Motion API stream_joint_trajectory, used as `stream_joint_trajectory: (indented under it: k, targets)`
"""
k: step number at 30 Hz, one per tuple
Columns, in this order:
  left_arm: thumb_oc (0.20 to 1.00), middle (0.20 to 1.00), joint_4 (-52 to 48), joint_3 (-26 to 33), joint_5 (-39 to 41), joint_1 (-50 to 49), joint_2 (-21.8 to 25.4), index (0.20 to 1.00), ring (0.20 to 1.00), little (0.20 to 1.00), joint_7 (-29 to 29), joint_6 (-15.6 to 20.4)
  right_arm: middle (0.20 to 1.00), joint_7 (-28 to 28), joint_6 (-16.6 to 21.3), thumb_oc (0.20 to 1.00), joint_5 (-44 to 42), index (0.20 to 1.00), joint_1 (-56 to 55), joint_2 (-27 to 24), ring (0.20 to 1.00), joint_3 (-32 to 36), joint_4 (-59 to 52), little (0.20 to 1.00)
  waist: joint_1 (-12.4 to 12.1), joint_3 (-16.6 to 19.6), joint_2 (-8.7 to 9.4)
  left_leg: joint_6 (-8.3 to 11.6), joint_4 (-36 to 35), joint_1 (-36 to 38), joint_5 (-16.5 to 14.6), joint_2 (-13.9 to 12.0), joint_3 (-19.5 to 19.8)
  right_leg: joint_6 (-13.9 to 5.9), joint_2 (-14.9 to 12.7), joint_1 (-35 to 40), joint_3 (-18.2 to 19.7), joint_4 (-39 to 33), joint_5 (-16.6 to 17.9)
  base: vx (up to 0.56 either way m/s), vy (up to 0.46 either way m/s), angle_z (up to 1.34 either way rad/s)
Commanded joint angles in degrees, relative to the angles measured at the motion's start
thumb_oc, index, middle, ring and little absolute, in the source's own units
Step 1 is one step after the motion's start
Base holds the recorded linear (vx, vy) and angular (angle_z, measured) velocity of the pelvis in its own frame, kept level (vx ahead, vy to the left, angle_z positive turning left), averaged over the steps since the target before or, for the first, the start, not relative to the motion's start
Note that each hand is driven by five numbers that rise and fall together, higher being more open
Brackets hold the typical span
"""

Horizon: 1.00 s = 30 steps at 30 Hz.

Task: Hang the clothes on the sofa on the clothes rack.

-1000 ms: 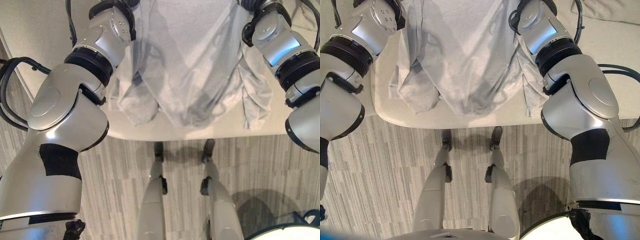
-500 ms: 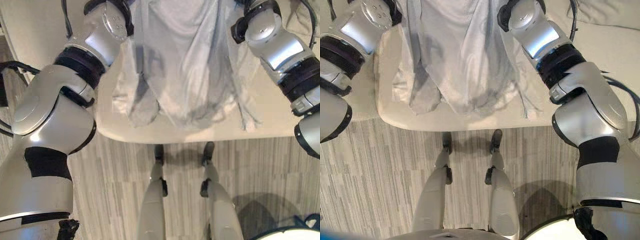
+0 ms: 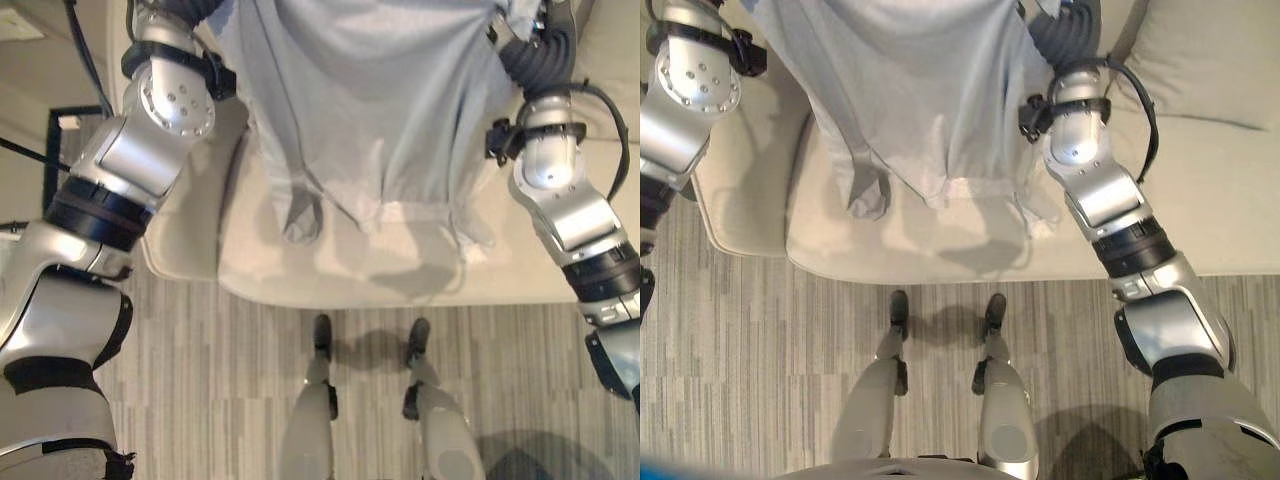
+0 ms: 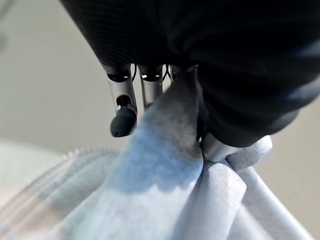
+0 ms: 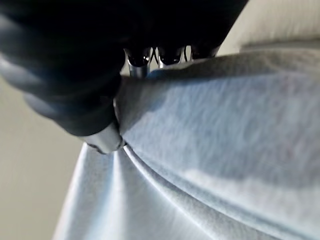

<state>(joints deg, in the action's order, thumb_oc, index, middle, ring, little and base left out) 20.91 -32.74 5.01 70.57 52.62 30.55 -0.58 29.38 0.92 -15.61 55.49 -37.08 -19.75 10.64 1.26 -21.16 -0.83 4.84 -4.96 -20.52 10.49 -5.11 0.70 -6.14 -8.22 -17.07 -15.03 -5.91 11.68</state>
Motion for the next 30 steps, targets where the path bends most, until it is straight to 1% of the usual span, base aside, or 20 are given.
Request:
stream_joint_trajectory:
  k: [1,2,3,7,8,10,11,15,16,19,21,22,25,26,27,28,29,30]
  targets:
    - [0.2,0.2,-0.21,5.16,-4.94,-4.18,-0.79,0.2,0.2,0.2,3.01,3.1,0.2,-1.15,3.66,0.2,4.46,0.2,-3.22,0.07,0.2,4.35,-1.94,0.2,-1.75,10.77,-1.38,4.5,-0.04,7.22,-5.83,-1.26,-2.1,-6.82,-1.02,5.52,-0.19,0.91,-7.47,0.07,-0.067,0.15]
    - [0.2,0.2,-1.52,6.8,-5.2,-6.48,-0.81,0.2,0.2,0.2,2.96,3.04,0.2,-1.37,3.52,0.2,4.83,0.2,-4.5,0.3,0.2,4.73,-2.43,0.2,-1.81,11.39,-1.57,4.53,-0.04,8.18,-6.15,-1.46,-1.97,-6.6,-0.79,6.56,-0.5,0.91,-7.98,0.12,-0.126,0.23]
    - [0.2,0.2,-3.83,9.46,-5.93,-9.75,-0.74,0.2,0.2,0.2,2.76,3.17,0.2,-1.82,3.48,0.2,5.87,0.2,-5.97,0.5,0.2,5.62,-3.41,0.2,-2.18,12.8,-1.81,4.84,-0.04,9.63,-6.31,-1.94,-1.84,-6.26,-0.36,8.48,-1.25,0.91,-8.91,0.12,-0.105,0.27]
    - [0.2,0.2,-7.0,13.4,-6.87,-14.38,-1.23,0.2,0.2,0.2,2.84,3.36,0.2,-2.1,3.67,0.2,7.36,0.2,-7.57,0.66,0.2,6.7,-4.44,0.2,-3.4,15.39,-2.05,5.6,-0.04,12.03,-6.33,-3.03,-1.11,-5.36,0.81,12.06,-2.61,0.91,-10.97,0.07,-0.099,0.18]
    - [0.2,0.2,-7.08,13.5,-6.89,-14.51,-1.23,0.2,0.2,0.2,2.82,3.33,0.2,-2.1,3.67,0.2,7.36,0.2,-7.59,0.66,0.2,6.66,-4.47,0.2,-3.35,15.36,-2.1,5.61,-0.04,12.08,-6.34,-3.04,-1.09,-5.36,0.82,12.12,-2.63,0.91,-10.98,0.06,-0.087,0.21]
    - [0.2,0.2,-8.69,15.68,-7.29,-17.05,-1.52,0.2,0.2,0.2,2.71,3.62,0.2,-2.33,3.89,0.2,7.82,0.2,-7.5,0.3,0.2,6.74,-4.25,0.2,-4.29,17.15,-2.32,6.28,-0.04,13.66,-6.1,-3.7,-0.59,-4.84,1.58,14.83,-3.81,0.91,-12.13,0.06,-0.081,0.13]
    - [0.2,0.2,-8.74,15.76,-7.3,-17.14,-1.52,0.2,0.2,0.2,2.7,3.59,0.2,-2.33,3.89,0.2,7.82,0.2,-7.51,0.3,0.2,6.71,-4.26,0.2,-4.25,17.11,-2.36,6.29,-0.04,13.71,-6.11,-3.71,-0.56,-4.84,1.59,14.89,-3.83,0.91,-12.14,0.03,-0.055,0.17]
    - [0.2,0.2,-9.57,17.99,-7.24,-19.57,-1.67,0.2,0.2,0.2,2.78,3.5,0.2,-3.05,4.01,0.2,7.96,0.2,-7.64,0.12,0.2,6.11,-3.73,0.2,-5.43,18.87,-2.52,7.09,-0.04,15.22,-5.55,-4.81,0.08,-4.27,2.7,17.51,-4.84,0.91,-13.66,0.02,-0.073,0.11]
    - [0.2,0.2,-10.5,19.45,-7.16,-21.43,-1.71,0.2,0.2,0.2,2.67,3.43,0.2,-3.61,4.02,0.2,7.93,0.2,-8.08,0.25,0.2,5.68,-3.78,0.2,-5.99,19.55,-2.71,7.31,-0.04,15.81,-5.36,-5.25,0.57,-3.85,3.27,18.4,-5.21,0.91,-14.21,0.01,-0.068,0.07]
    - [0.2,0.2,-11.95,21.36,-7.24,-23.64,-1.96,0.2,0.2,0.2,2.64,3.55,0.2,-4.48,4.2,0.2,8.27,0.2,-7.63,0.06,0.2,4.75,-3.32,0.2,-6.9,20.24,-2.67,7.32,-0.04,15.93,-4.95,-5.52,1.53,-3.6,3.85,19.03,-5.54,0.91,-14.65,-0.02,-0.034,0.13]
    - [0.2,0.2,-12.18,21.98,-7.46,-24.5,-2.15,0.2,0.2,0.2,2.61,3.52,0.2,-4.81,4.24,0.2,8.17,0.2,-7.78,0.03,0.2,4.66,-3.26,0.2,-7.15,20.46,-2.6,7.24,-0.04,15.97,-4.96,-5.49,1.62,-3.64,3.83,19.2,-5.66,0.91,-14.72,-0.01,-0.004,0.04]
    - [0.2,0.2,-12.37,22.39,-8.05,-25.14,-3.01,0.2,0.2,0.2,2.53,3.53,0.2,-4.94,4.28,0.2,8.45,0.2,-7.83,-0.16,0.2,4.87,-3.24,0.2,-7.63,20.46,-2.57,7.4,-0.04,15.73,-4.57,-5.37,1.8,-3.72,3.59,19.47,-6.16,0.91,-14.75,-0.02,0.03,0.02]
    - [0.2,0.2,-11.68,21.68,-8.0,-24.19,-3.22,0.2,0.2,0.2,2.42,3.79,0.2,-4.93,4.29,0.2,8.63,0.2,-6.41,-0.73,0.2,4.34,-2.6,0.2,-7.93,20.59,-2.66,7.65,-0.04,15.64,-4.6,-5.36,2.31,-3.83,3.22,20.03,-6.94,0.91,-14.51,-0.01,0.076,0.15]
    - [0.2,0.2,-11.45,21.49,-7.85,-23.75,-2.94,0.2,0.2,0.2,2.38,3.89,0.2,-4.7,4.2,0.2,8.75,0.2,-5.99,-0.94,0.2,4.5,-2.66,0.2,-8.2,20.65,-2.52,8.0,-0.04,15.82,-4.57,-5.97,2.78,-4.1,2.73,20.6,-7.72,0.91,-14.1,0.01,0.055,0.29]
    - [0.2,0.2,-11.44,21.47,-7.85,-23.73,-2.94,0.2,0.2,0.2,2.39,3.9,0.2,-4.7,4.19,0.2,8.75,0.2,-6.0,-0.94,0.2,4.51,-2.67,0.2,-8.18,20.63,-2.52,8.01,-0.04,15.84,-4.57,-5.97,2.81,-4.1,2.73,20.63,-7.75,0.91,-14.11,-0.02,0.182,0.21]
    - [0.2,0.2,-11.64,21.39,-8.01,-23.21,-3.09,0.2,0.2,0.2,2.65,4.07,0.2,-4.15,4.08,0.2,9.39,0.2,-5.27,-1.03,0.2,4.41,-2.85,0.2,-8.36,19.98,-2.35,8.53,1.07,15.5,-4.19,-7.65,2.55,-4.56,1.58,21.06,-8.25,0.91,-13.64,-0.05,0.212,0.12]
    - [0.2,0.2,-11.53,21.33,-8.1,-22.69,-3.04,0.2,0.2,0.2,2.91,4.25,0.2,-4.05,3.86,0.2,9.83,0.2,-4.6,-1.31,0.2,4.25,-2.93,0.2,-8.13,19.44,-2.29,8.53,2.07,15.37,-4.32,-8.9,1.71,-4.97,0.62,21.43,-8.5,0.91,-13.23,-0.05,0.213,0.26]
    - [0.2,0.2,-11.47,21.32,-8.09,-22.59,-3.02,0.2,0.2,0.2,2.93,4.28,0.2,-4.04,3.83,0.2,9.84,0.2,-4.49,-1.31,0.2,4.23,-2.9,0.2,-8.16,19.26,-2.31,8.53,2.29,15.41,-4.48,-8.9,1.67,-5.0,0.61,21.54,-8.44,0.91,-13.22,-0.04,0.216,0.36]
